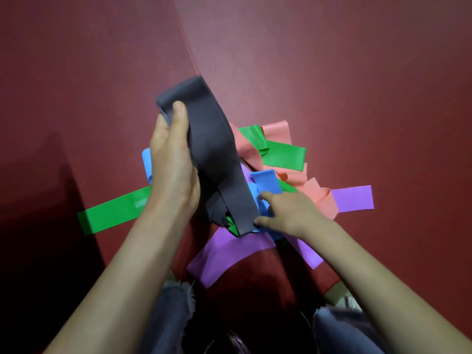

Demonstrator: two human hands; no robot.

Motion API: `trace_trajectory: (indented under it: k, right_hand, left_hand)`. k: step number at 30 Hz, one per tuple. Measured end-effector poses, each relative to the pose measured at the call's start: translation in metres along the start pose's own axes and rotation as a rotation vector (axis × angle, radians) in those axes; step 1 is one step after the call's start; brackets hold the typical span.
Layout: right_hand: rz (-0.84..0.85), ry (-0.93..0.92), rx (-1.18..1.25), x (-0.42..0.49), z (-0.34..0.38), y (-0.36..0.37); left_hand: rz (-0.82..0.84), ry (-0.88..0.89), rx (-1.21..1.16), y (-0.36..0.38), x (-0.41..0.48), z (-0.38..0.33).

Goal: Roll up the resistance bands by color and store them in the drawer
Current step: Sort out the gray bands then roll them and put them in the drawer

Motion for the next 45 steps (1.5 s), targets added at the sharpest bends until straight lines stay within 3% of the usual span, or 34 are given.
trace_trajectory:
  k: [7, 11, 13, 17, 20, 24, 29, 34, 38, 45]
  right_hand:
    - [-0.062, 0.042, -0.194, 0.003, -0.025, 0.004]
    - [-0.169, 0.137, -0.188, -0.007, -0.044, -0.015]
    - [-0.392, 0.101, 0.08, -0.011, -0.036, -0.034]
    - [-0.895, -0.185, 1.211, -0.012, 0.01, -0.07]
    - [-0.986, -0.198, 1.441, -0.016, 0.036, -0.082]
    - [-0.982, -0.143, 1.434, -0.047, 0.059, -0.105]
    - [-0.818, -0.125, 1.396, -0.09, 0.096, -0.115]
    - [-0.641, -0.197, 1.519, -0.137, 0.121, -0.131]
    - [-0.647, -0.217, 1.356, -0.2, 0.144, -0.163]
    - [-0.711, -0.426, 1.01, -0.314, 0.208, -0.217]
  left_hand:
    - [0.044, 0.008, 0.062, 0.006, -0.001, 0.002]
    - [0.041, 0.039, 0.131, 0.005, -0.002, 0.002]
    - [0.035, 0.034, 0.18, 0.008, -0.005, 0.008]
    - [0.032, 0.028, 0.312, 0.023, -0.018, 0.024]
    - [0.072, 0.053, 0.364, 0.044, -0.033, 0.02]
    - [0.115, 0.082, 0.367, 0.059, -0.064, -0.004]
    - [0.121, 0.09, 0.474, 0.06, -0.11, -0.041]
    - [0.127, 0.089, 0.584, 0.065, -0.159, -0.079]
    - [0.195, 0.053, 0.592, 0.085, -0.211, -0.11]
    - [0.237, 0.171, 0.524, 0.106, -0.32, -0.172]
Point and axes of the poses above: each hand's wrist, its own x-axis towards the middle knuckle, its own y-axis out of the palm, z = x × y, the point moved 7 cm from there along x, towards the middle knuckle, and after that the axes turned 15 degrees about -y, right-handed, at the moved point
